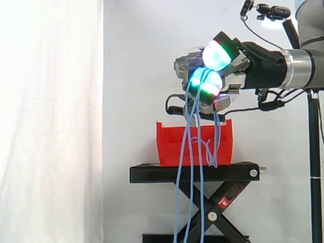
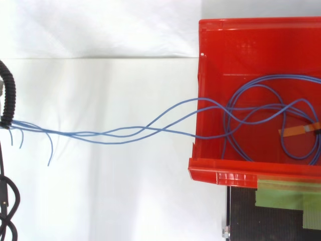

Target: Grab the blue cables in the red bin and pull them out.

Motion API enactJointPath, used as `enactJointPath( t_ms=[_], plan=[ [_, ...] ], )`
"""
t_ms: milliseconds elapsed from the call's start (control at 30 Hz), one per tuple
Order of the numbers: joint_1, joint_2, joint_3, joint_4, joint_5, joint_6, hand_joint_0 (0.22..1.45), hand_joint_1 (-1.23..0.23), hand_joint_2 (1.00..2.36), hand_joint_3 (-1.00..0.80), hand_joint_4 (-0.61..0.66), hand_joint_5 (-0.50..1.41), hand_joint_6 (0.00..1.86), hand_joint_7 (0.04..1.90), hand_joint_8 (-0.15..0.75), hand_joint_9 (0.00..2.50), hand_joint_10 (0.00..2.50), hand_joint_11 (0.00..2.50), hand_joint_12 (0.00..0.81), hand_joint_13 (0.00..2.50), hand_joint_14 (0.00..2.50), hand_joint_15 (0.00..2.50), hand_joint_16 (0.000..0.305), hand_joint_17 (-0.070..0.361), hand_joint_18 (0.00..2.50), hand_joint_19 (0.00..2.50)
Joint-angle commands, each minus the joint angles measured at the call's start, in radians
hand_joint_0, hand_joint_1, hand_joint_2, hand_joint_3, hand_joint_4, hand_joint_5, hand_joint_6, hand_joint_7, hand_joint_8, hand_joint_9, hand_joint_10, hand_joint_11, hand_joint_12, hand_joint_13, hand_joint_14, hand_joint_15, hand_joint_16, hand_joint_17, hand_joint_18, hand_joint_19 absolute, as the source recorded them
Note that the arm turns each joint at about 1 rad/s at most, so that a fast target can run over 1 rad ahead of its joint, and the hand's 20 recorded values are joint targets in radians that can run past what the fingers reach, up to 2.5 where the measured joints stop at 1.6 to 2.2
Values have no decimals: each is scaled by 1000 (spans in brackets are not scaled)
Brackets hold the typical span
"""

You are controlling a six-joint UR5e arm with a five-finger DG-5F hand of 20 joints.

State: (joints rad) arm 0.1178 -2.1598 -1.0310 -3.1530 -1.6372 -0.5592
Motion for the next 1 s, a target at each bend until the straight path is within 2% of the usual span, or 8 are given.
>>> enactJointPath(
  t_ms=[0, 233, 500, 533, 633, 667, 800, 967],
  plan=[
    [-3, 0, 0, 7, 0, -14, 901, -766, 1000, -1000, -38, 479, 1367, 393, 167, 980, 1393, 1356, 274, 1346, 246, 1621, 43, 97, 874, 779],
    [-12, 0, -1, 82, 0, -87, 916, -765, 1000, -1000, -35, 482, 1384, 386, 161, 983, 1391, 1367, 269, 1351, 236, 1633, 43, 97, 879, 779],
    [-24, 0, -3, 240, -1, -281, 919, -764, 1000, -1000, -38, 477, 1386, 390, 162, 982, 1389, 1364, 270, 1354, 237, 1635, 43, 97, 882, 776],
    [-26, 0, -1, 271, -6, -333, 919, -764, 1000, -1000, -37, 477, 1386, 393, 162, 981, 1388, 1367, 270, 1354, 237, 1638, 43, 97, 882, 776],
    [-27, 0, -3, 303, -24, -402, 920, -764, 1000, -1000, -39, 477, 1387, 389, 161, 979, 1385, 1365, 270, 1355, 238, 1637, 43, 97, 884, 776],
    [-29, 0, -3, 315, -46, -446, 920, -764, 1000, -1000, -37, 477, 1388, 388, 169, 979, 1385, 1377, 270, 1355, 238, 1639, 43, 97, 883, 777],
    [-32, 0, -3, 337, -84, -517, 921, -764, 1000, -1000, -37, 477, 1388, 389, 162, 979, 1378, 1385, 280, 1356, 238, 1637, 43, 97, 883, 775],
    [-36, 0, -3, 387, -101, -594, 922, -763, 1000, -1000, -39, 477, 1388, 389, 163, 980, 1380, 1375, 270, 1357, 238, 1629, 43, 97, 883, 778]
  ],
)
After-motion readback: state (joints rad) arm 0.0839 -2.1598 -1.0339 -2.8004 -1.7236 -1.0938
